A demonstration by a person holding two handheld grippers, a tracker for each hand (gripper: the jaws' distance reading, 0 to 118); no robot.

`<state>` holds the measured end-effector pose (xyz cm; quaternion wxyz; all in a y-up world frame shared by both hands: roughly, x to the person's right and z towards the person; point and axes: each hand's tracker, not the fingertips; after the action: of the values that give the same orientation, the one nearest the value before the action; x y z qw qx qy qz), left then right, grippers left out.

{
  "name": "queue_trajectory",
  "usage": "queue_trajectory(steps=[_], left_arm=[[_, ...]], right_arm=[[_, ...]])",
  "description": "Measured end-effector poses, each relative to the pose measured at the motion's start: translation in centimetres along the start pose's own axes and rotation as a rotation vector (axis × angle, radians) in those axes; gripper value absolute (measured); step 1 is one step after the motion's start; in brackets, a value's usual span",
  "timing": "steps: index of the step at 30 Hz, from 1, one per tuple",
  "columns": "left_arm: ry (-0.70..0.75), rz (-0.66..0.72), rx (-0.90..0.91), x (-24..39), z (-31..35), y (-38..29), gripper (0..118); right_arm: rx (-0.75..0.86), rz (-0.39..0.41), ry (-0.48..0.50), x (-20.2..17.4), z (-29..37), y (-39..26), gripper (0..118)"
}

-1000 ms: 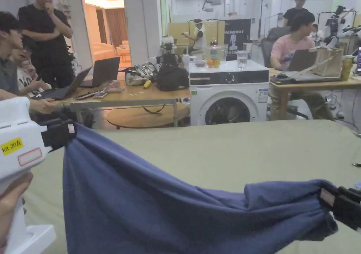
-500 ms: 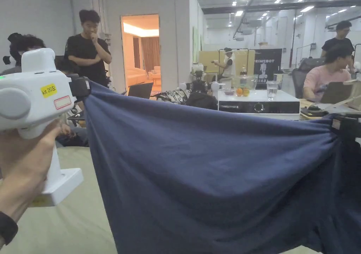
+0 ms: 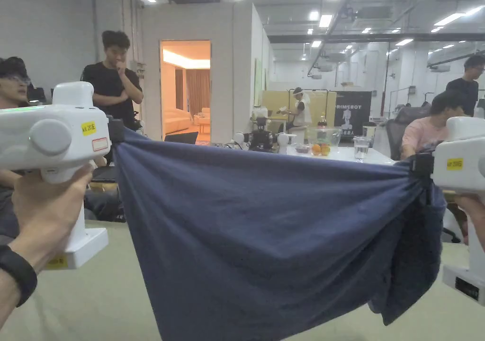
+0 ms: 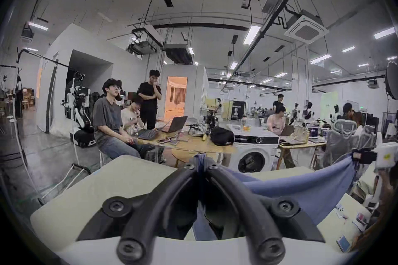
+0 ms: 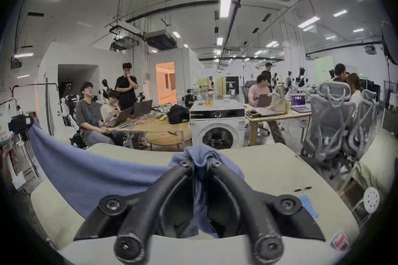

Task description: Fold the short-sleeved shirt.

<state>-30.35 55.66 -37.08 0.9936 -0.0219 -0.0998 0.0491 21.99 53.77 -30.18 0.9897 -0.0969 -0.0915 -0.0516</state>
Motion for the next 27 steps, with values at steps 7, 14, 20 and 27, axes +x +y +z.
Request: queue_trajectory(steps=[7,14,20,27], left_arm=[[0.01,0.023,-0.053,-0.5,-2.2,-2.8,0],[-0.058,0.102,-0.236,-2.0,-1.3,-12.5,0],[-0.159,0.269,-0.263,-3.7,7.8,-20.2,0],[-0.176,0.205,-0.385,-3.2,19.8,-27.9,0]], right_arm=[[-0.04,-0.003,-0.005,-1.0,-3.3,-1.0,6],[-0.203,-0.037,0.011,0.7,-5.0,-11.0,6],[-0.241,-0.081,0.066,3.6,1.1,-20.4,6],[-0.351,-0.243,0.035,4.4,13.2,-33.1,5]])
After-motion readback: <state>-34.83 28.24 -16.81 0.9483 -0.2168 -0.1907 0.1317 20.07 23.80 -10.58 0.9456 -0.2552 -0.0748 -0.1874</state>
